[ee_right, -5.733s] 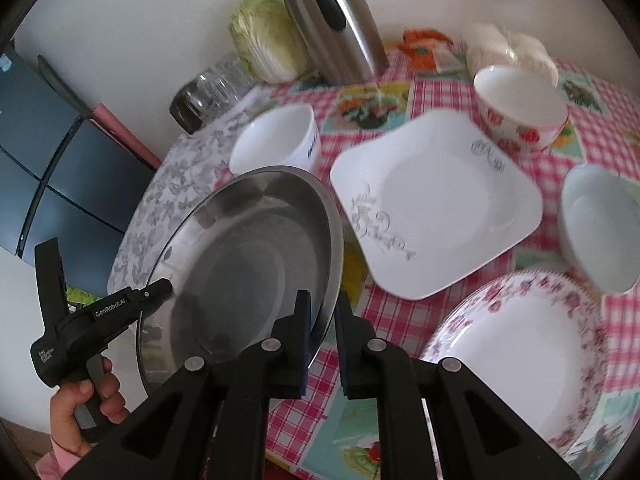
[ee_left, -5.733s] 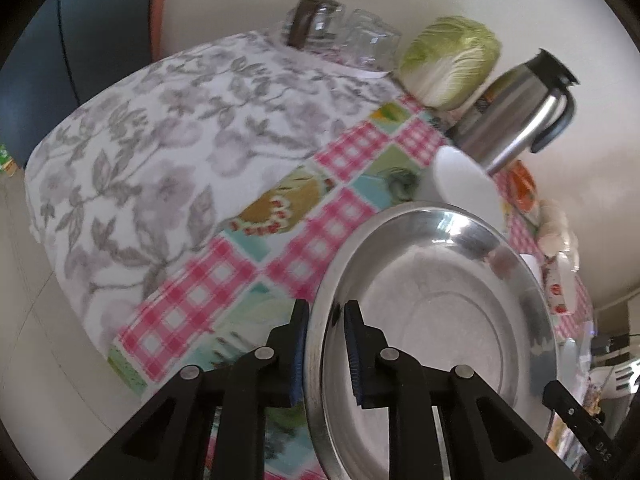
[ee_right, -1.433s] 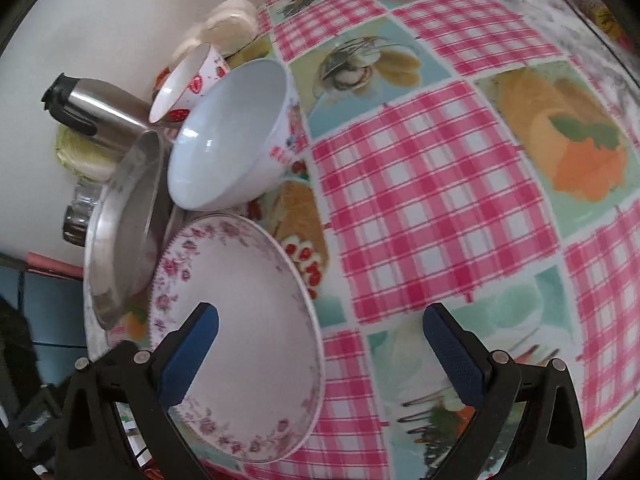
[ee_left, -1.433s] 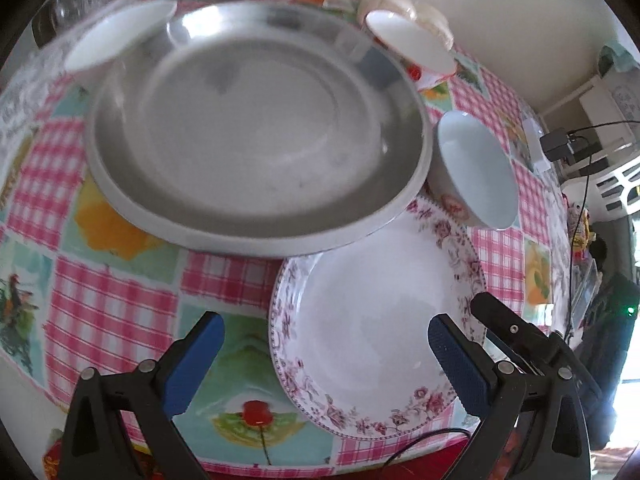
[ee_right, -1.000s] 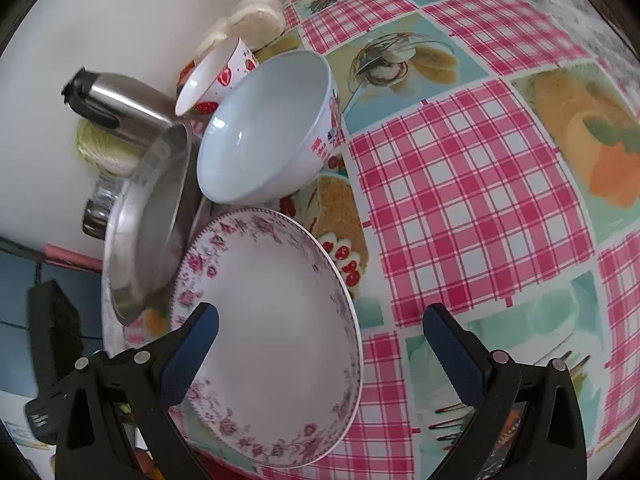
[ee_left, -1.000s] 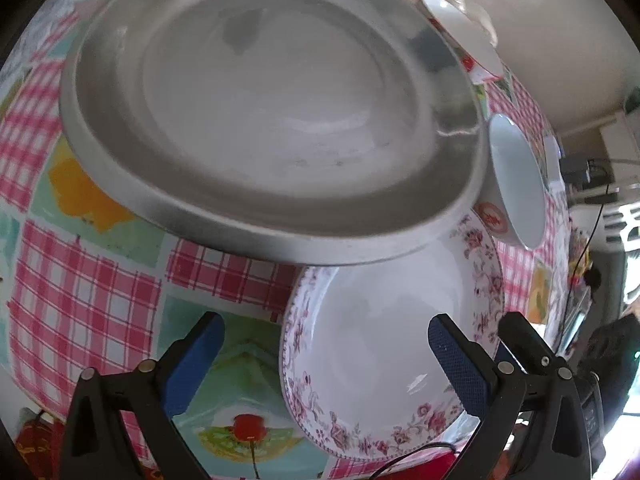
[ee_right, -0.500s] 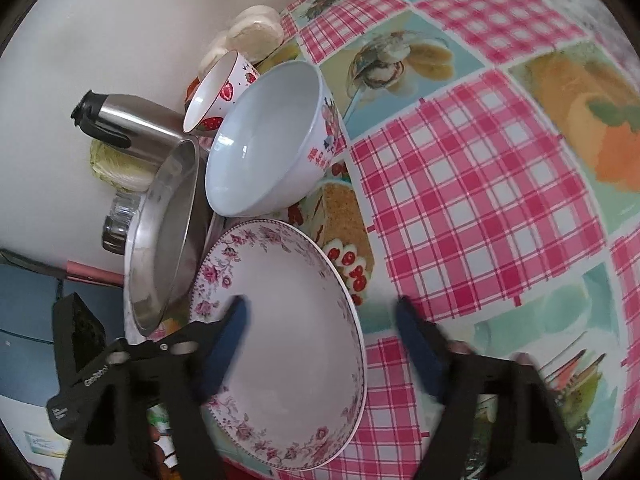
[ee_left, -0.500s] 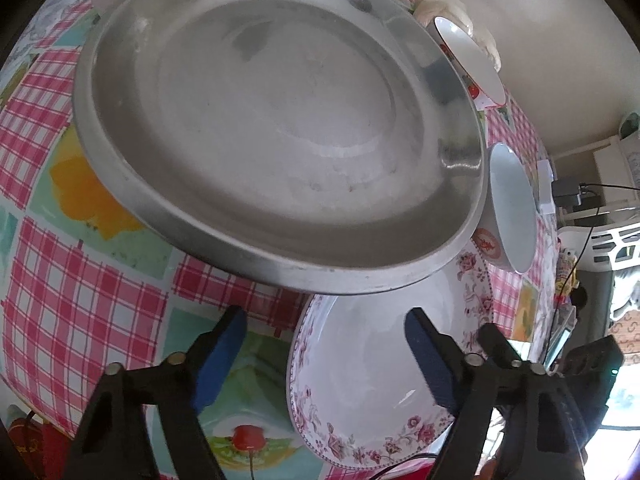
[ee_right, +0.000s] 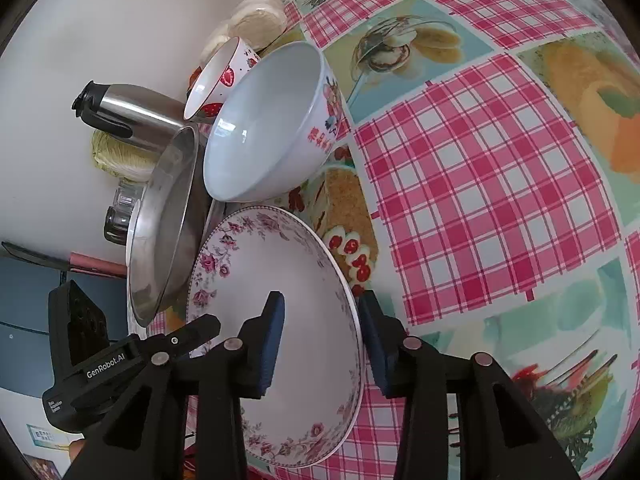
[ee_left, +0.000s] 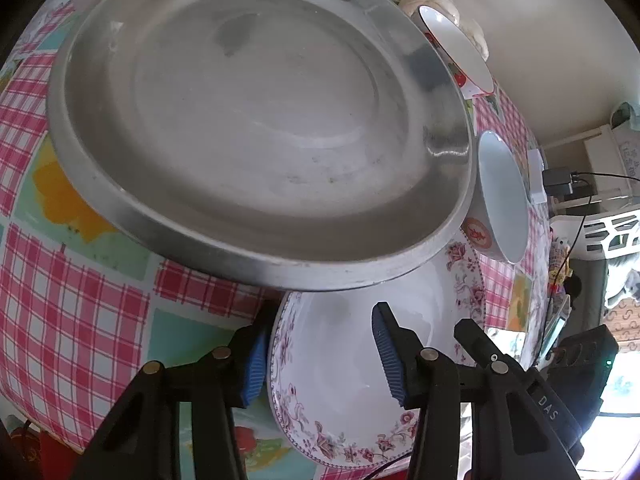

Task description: Organize plates and bowls

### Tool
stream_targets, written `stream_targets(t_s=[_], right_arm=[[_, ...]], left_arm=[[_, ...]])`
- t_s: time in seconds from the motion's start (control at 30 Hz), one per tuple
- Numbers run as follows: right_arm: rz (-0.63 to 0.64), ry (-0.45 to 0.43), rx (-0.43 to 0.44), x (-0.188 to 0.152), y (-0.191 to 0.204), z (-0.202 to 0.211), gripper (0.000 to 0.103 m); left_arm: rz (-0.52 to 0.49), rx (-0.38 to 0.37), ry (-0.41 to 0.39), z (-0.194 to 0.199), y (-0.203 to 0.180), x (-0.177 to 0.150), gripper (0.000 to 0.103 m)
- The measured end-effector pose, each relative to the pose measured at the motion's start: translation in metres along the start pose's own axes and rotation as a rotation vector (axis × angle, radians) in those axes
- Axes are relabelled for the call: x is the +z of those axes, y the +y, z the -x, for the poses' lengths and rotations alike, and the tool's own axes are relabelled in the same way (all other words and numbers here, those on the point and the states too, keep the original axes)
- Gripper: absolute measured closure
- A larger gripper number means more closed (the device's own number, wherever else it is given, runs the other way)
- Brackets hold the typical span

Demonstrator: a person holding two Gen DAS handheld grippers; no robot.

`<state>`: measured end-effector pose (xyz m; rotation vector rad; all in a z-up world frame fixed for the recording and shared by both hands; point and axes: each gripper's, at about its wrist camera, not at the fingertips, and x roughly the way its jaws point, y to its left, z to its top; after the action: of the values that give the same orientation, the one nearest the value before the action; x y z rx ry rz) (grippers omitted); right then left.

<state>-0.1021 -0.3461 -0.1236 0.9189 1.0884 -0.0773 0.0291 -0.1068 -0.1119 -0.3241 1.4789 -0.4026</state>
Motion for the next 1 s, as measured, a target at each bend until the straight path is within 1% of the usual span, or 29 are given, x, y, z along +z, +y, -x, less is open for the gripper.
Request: stream_targets(t_s=[0.1, 0.2, 0.27, 0.3, 0.37, 0.43, 0.53, 0.6, 0.7, 0.83, 0.9, 1.0], right_arm=[[-0.009, -0.002, -0.003, 0.0, -0.001, -0.001, 0.07], [-0.024, -0.003, -0.016, 0.0, -0.007, 0.002, 0.082], [-0.052, -0.004, -0.017, 0.0, -0.015, 0.004, 0.092], [-0.065, -0.003, -0.007, 0.0, -0.019, 0.005, 0.092], [-0.086, 0.0, 0.011, 0.001, -0.025, 0.007, 0.092], [-0.085, -0.006, -0.003, 0.002, -0.027, 0.012, 0.092], [-0.075, -0.016, -0.031, 0.002, -0.033, 0.02, 0.092], [-0.089, -0.02, -0.027, 0.004, -0.041, 0.027, 0.091], [-0.124, -0.028, -0.009, 0.004, -0.054, 0.034, 0.091], [-0.14, -0.032, 0.003, 0.002, -0.062, 0.039, 0.091], [-0.126, -0.035, -0.011, 0.002, -0.061, 0.04, 0.091], [-0.103, -0.044, -0.031, 0.001, -0.053, 0.036, 0.091]], left_arm=[[-0.013, 0.01, -0.001, -0.002, -0.003, 0.0, 0.053], [-0.061, 0.041, 0.001, -0.003, -0.01, -0.003, 0.055], [-0.089, 0.062, 0.002, -0.004, -0.015, -0.004, 0.056], [-0.103, 0.071, 0.004, -0.005, -0.018, -0.005, 0.056], [-0.116, 0.06, 0.016, -0.007, -0.022, -0.006, 0.057], [-0.123, 0.037, 0.036, -0.01, -0.027, -0.007, 0.058], [-0.158, 0.03, 0.059, -0.016, -0.037, -0.012, 0.059], [-0.189, 0.031, 0.075, -0.02, -0.046, -0.015, 0.059], [-0.209, 0.014, 0.096, -0.025, -0.055, -0.018, 0.059], [-0.199, 0.006, 0.096, -0.027, -0.058, -0.017, 0.059], [-0.192, 0.006, 0.09, -0.024, -0.048, -0.016, 0.061], [-0.18, 0.012, 0.076, -0.023, -0.047, -0.012, 0.066]])
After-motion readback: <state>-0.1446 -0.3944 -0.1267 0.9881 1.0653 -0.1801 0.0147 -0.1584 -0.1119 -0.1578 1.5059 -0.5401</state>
